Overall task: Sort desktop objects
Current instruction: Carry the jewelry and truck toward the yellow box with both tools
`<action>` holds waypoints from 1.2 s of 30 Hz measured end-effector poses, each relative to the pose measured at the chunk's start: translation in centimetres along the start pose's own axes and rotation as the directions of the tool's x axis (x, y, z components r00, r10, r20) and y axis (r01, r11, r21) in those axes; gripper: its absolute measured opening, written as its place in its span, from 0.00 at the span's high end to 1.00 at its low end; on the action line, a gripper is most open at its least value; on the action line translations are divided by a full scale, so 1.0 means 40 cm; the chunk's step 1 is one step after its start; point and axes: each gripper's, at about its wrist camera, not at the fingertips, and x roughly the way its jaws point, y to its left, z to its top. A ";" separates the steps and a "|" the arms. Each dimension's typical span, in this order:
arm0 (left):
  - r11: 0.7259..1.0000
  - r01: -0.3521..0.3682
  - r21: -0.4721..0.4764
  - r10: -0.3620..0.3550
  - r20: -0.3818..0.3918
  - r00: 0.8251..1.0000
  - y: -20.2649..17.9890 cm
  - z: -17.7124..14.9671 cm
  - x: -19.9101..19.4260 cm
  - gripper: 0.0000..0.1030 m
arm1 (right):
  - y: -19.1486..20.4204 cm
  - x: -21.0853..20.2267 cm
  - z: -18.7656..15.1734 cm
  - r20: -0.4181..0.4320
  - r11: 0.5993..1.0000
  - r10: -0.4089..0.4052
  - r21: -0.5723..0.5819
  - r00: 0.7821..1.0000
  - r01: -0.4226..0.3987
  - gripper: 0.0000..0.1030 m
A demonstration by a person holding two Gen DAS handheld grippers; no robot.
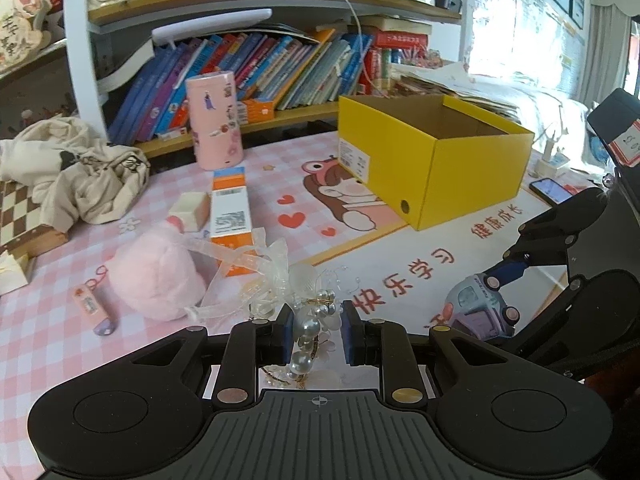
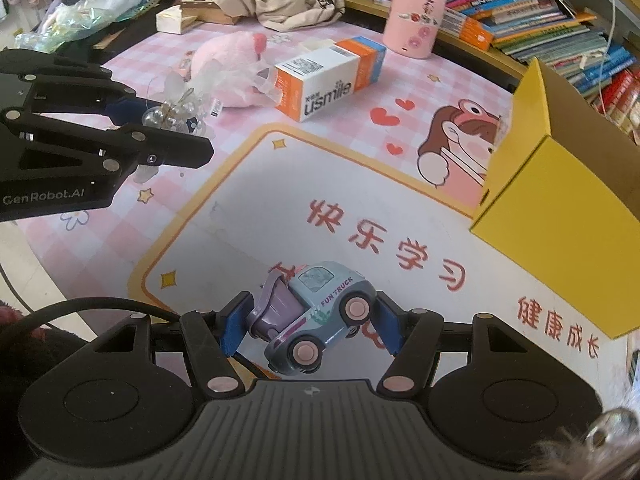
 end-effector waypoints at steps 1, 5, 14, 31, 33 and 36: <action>1.000 0.005 0.002 -0.005 -0.002 1.000 -0.002 0.000 0.002 0.79 | -0.002 -0.001 -0.003 -0.002 1.000 -0.002 0.004 1.000 0.002 0.40; 1.000 0.019 0.006 -0.019 -0.009 1.000 -0.013 0.000 0.010 0.79 | -0.008 -0.004 -0.015 -0.012 1.000 -0.007 0.019 1.000 0.007 0.40; 0.999 0.049 0.021 -0.049 -0.010 0.999 -0.043 0.013 0.024 0.79 | -0.034 -0.016 -0.033 -0.019 0.999 -0.026 0.041 0.999 0.027 0.40; 0.989 0.125 0.076 -0.124 -0.019 0.992 -0.138 0.063 0.083 0.79 | -0.145 -0.048 -0.085 -0.045 0.990 -0.078 0.116 0.996 0.082 0.40; 0.987 0.136 0.084 -0.134 -0.023 0.991 -0.153 0.070 0.092 0.79 | -0.162 -0.055 -0.095 -0.048 0.987 -0.083 0.133 0.995 0.089 0.40; 0.984 0.152 0.097 -0.150 -0.028 0.988 -0.176 0.078 0.102 0.79 | -0.190 -0.065 -0.112 -0.052 0.981 -0.093 0.167 0.994 0.101 0.40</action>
